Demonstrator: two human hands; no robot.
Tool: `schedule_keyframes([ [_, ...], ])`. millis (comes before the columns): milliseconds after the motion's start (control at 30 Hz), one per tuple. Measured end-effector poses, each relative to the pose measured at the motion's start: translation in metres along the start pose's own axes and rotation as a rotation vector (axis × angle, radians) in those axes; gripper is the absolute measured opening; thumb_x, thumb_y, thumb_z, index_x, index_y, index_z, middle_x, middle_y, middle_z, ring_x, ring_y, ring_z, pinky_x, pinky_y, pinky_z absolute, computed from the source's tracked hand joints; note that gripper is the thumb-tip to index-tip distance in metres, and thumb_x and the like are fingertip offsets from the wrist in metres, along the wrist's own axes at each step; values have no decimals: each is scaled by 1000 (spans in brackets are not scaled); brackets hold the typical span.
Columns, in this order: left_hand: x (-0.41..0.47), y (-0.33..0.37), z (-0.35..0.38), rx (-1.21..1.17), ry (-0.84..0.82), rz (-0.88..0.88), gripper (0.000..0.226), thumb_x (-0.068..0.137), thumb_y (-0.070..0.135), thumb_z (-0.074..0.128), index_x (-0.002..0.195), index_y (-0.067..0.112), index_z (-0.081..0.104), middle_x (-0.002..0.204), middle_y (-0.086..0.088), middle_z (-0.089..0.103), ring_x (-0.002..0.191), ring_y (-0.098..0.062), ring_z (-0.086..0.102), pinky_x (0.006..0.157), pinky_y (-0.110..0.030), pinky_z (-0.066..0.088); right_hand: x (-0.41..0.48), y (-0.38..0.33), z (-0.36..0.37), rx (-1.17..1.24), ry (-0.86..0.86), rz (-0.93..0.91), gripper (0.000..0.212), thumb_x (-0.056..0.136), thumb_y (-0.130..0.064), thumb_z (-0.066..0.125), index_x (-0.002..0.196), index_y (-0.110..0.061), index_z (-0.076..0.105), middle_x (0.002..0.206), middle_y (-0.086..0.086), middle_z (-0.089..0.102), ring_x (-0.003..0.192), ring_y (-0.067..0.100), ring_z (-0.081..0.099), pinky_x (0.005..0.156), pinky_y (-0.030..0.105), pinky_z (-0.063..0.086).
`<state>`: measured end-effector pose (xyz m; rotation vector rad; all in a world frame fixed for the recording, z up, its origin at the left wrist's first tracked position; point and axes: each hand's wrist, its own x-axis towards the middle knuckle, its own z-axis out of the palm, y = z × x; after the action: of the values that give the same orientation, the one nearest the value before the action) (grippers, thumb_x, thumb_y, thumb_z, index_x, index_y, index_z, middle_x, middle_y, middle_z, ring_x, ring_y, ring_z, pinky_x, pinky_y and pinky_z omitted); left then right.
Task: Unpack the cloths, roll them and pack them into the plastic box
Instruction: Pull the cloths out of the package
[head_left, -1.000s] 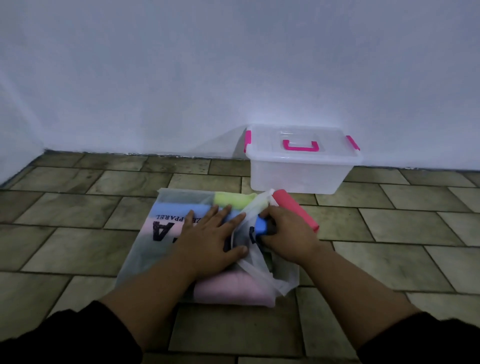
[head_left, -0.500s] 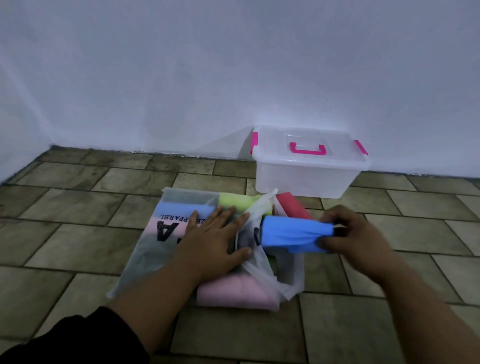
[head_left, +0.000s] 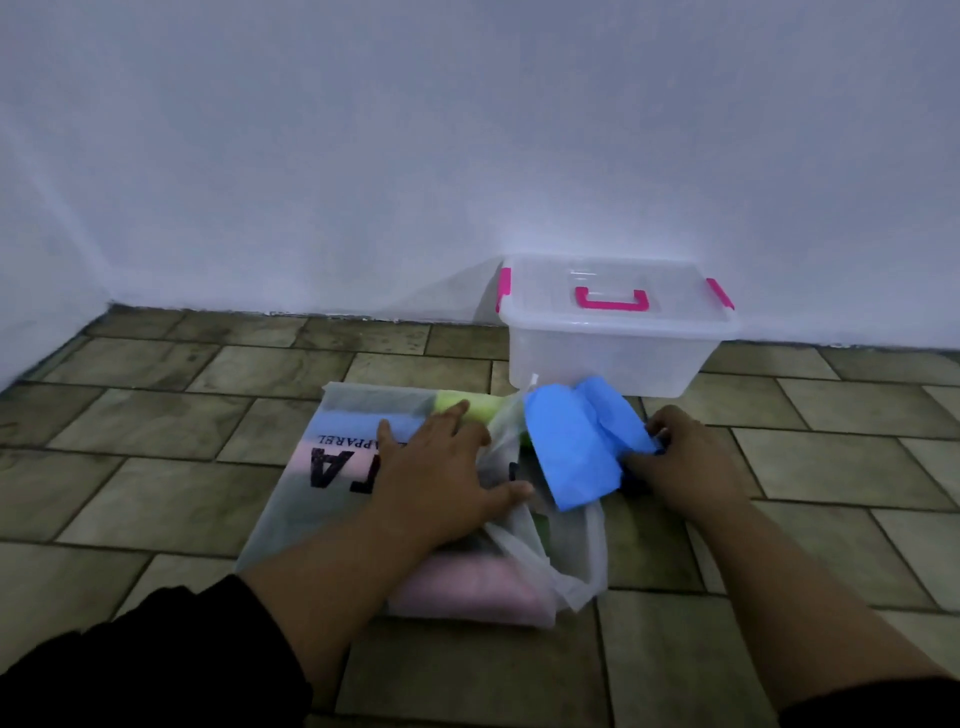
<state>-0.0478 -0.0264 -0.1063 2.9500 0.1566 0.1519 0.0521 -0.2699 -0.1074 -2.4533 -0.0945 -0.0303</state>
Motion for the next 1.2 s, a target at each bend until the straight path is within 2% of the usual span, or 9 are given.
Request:
schedule_keyframes([
  [133, 23, 10, 0, -60, -133, 34, 89, 58, 78, 51, 130, 34, 23, 157, 10, 3, 145, -17, 3, 106, -67, -2, -14, -42, -7, 43, 104, -307, 31, 68, -14, 70, 98, -15, 61, 97, 1, 57, 87, 17, 52, 70, 21, 33],
  [300, 54, -2, -10, -22, -295, -5, 120, 60, 73, 62, 144, 38, -17, 158, 7, -12, 145, -22, -10, 107, -67, -4, -41, -74, 21, 9, -142, -610, 34, 74, -13, 69, 107, -15, 61, 109, 0, 62, 103, 16, 55, 84, 17, 36],
  [467, 56, -22, -13, 28, -394, 32, 124, 53, 79, 61, 148, 35, -7, 159, 9, 1, 146, -17, 0, 105, -68, -2, -22, -42, 19, -314, -117, -491, 34, 90, -44, 52, 118, -25, 54, 122, -4, 59, 116, 17, 50, 102, 37, 32],
  [633, 47, -32, -4, 34, -345, 65, 122, 52, 85, 53, 148, 35, -5, 159, 10, -3, 145, -14, -5, 106, -65, -7, 1, -19, 9, -542, -204, -518, 34, 93, -31, 46, 124, -27, 58, 134, -8, 54, 131, 18, 37, 111, 42, 22],
  [733, 45, -32, -3, 26, -338, 74, 122, 52, 86, 50, 148, 36, -5, 159, 9, -3, 145, -13, -5, 107, -65, -8, 7, -23, 5, -502, -220, -550, 34, 89, -24, 53, 121, -22, 61, 128, -3, 60, 126, 21, 45, 107, 41, 29],
  [900, 47, -33, -4, 5, -333, 68, 120, 52, 85, 52, 148, 37, -2, 159, 8, -1, 146, -15, -4, 108, -65, -8, -9, -58, -1, -164, 76, -652, 23, 76, -6, 63, 98, -9, 68, 104, 9, 67, 99, 28, 57, 90, 36, 43],
  [967, 47, -32, -5, -11, -328, 59, 119, 52, 83, 54, 148, 38, 0, 159, 6, 1, 146, -16, -1, 106, -64, -8, -21, -73, 7, -134, 9, -730, 17, 76, -9, 60, 90, -12, 69, 89, 7, 66, 84, 27, 60, 76, 36, 49],
  [1067, 49, -31, -9, -26, -311, 50, 118, 49, 81, 57, 147, 39, 7, 158, 4, 12, 144, -19, 10, 107, -66, -2, -29, -79, 28, -319, -246, -689, 24, 84, -21, 51, 102, -21, 67, 101, 0, 66, 93, 20, 58, 77, 35, 50],
  [1200, 51, -33, -13, -4, -329, 49, 117, 46, 83, 55, 145, 41, 11, 152, 3, 27, 140, -22, 22, 106, -66, 1, -21, -68, 36, -312, -187, -619, 26, 84, -22, 52, 107, -15, 60, 111, 2, 62, 102, 21, 55, 81, 29, 45],
])
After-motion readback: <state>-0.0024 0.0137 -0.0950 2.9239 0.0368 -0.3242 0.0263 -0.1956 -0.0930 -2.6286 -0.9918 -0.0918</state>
